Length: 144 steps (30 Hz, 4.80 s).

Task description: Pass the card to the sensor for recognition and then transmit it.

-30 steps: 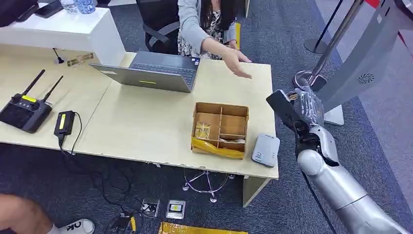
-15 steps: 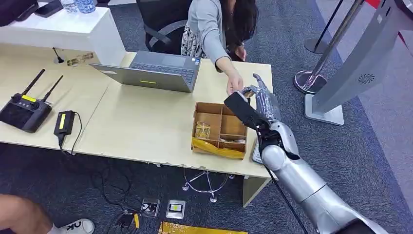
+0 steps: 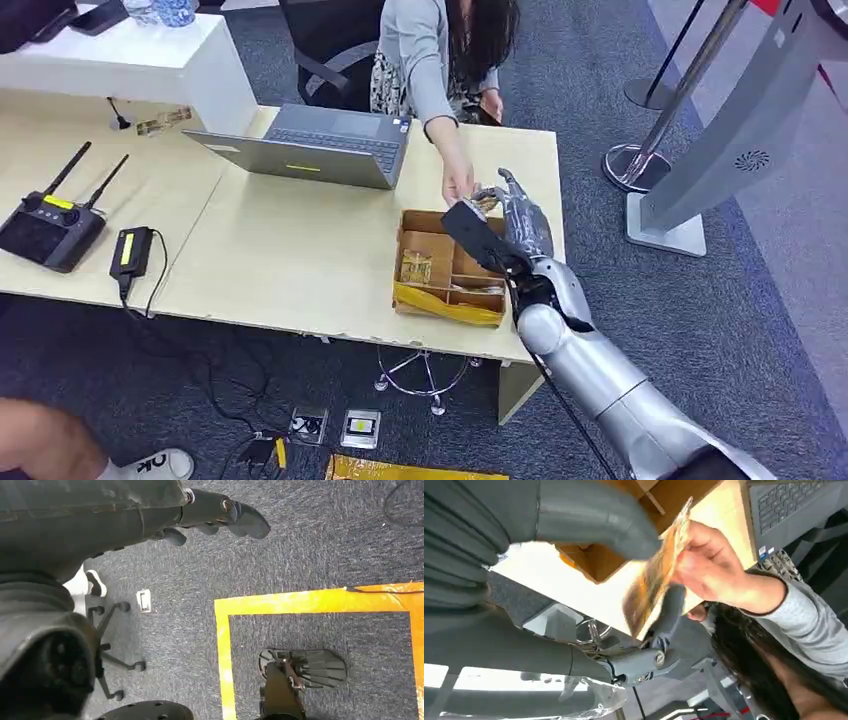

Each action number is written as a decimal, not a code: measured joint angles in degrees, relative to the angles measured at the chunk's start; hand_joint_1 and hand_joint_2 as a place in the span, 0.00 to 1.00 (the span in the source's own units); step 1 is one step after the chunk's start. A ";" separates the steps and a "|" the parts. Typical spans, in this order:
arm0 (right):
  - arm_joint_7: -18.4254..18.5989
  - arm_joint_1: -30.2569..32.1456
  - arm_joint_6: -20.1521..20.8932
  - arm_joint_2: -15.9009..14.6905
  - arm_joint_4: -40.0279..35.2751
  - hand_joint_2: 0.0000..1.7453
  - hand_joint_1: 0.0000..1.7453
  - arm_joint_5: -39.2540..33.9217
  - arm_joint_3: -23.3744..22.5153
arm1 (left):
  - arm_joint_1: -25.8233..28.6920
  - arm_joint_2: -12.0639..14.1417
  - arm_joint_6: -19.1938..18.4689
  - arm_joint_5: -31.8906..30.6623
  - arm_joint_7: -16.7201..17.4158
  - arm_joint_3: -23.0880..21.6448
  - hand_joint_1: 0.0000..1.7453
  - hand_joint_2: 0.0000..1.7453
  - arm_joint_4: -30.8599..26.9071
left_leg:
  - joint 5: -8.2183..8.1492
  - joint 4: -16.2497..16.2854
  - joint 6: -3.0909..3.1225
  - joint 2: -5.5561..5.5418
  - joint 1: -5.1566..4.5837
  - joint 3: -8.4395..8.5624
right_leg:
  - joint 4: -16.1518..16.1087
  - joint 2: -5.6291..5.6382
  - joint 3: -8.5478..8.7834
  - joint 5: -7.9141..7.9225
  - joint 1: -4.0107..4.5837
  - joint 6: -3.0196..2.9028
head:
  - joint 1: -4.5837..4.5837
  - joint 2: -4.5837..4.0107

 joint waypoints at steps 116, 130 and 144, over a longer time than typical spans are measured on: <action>16.35 12.16 9.77 -6.08 -16.29 1.00 0.00 38.53 11.04 | 3.05 1.11 1.73 6.78 -3.72 2.84 0.00 0.00 0.28 | -0.06 -0.01 -0.08 0.20 0.03 -0.01 | -0.01 0.16 -0.04 0.00 0.03 -0.02 | 0.00 0.00; 14.51 10.89 12.70 -4.09 -13.57 1.00 0.00 30.88 11.34 | 2.69 1.09 1.42 6.10 -3.67 1.88 0.00 0.00 0.28 | -0.06 -0.01 -0.08 0.20 0.03 -0.01 | -0.01 0.17 -0.05 0.00 0.03 -0.02 | 0.02 0.00; 13.46 7.90 11.56 -1.88 -9.18 1.00 0.00 27.84 11.45 | 2.18 1.09 1.14 5.97 -2.82 1.81 0.00 0.00 0.28 | -0.06 -0.01 -0.09 0.20 0.04 -0.01 | -0.01 0.18 -0.05 0.00 0.04 -0.02 | 0.02 0.00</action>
